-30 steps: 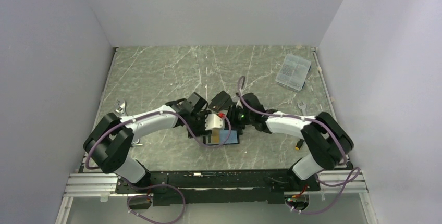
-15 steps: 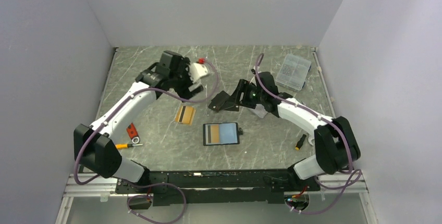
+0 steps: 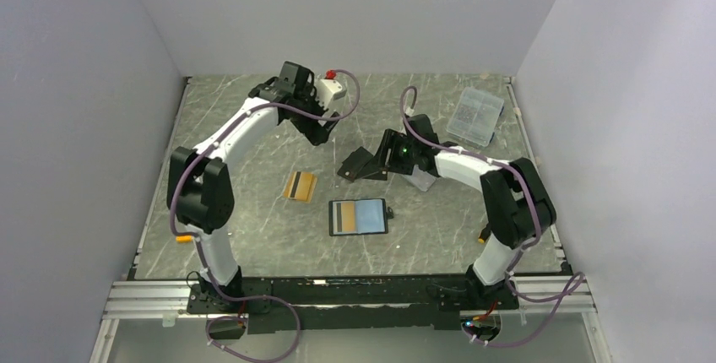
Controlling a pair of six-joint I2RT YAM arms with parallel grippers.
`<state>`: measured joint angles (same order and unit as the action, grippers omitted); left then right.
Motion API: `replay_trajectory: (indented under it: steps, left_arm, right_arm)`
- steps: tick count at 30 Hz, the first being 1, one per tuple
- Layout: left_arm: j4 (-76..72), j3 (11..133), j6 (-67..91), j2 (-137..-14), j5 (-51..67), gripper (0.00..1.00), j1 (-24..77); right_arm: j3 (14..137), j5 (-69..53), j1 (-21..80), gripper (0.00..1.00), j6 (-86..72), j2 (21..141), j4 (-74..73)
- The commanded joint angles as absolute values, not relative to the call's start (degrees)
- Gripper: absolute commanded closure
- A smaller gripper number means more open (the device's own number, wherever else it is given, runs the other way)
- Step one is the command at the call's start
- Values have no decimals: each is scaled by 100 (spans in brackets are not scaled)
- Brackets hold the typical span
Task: Put the credit cards into the card holder
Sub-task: Pick up the credit card from the center of the board.
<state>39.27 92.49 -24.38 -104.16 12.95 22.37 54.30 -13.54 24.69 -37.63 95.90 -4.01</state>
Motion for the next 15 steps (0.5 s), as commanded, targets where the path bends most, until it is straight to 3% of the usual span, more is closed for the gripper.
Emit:
replay_trajectory:
  steps: [1,3,6,9,11,13,15]
  left_arm:
    - [4007,9689,-1932,-10960,2135,16,2273]
    - [4182,10048,-1705,-11451,2216,38,2292]
    - [4573,10620,-1306,-12081,2180,41,2330]
    - [4725,10884,-1190,-12409,2339,52,2424]
    - [4845,11110,-1160,-12598,2606,50,2443]
    - [4745,11078,-1094,-12700,2779,32,2454]
    - [4655,11047,-1111,-12765,2923,23,2501]
  right_arm:
    - [5930,-1300,2313,35,-3699,10000,-26]
    - [6051,-1301,2259,35,-3715,10135,136]
    - [6161,-1350,2183,35,-3704,10314,228]
    - [6205,-1432,2135,36,-3720,10494,337]
    - [6165,-1485,2108,36,-3754,10590,449]
    - [6126,-1536,2084,36,-3800,10667,558]
    - [6105,-1557,2064,37,-3829,10736,641]
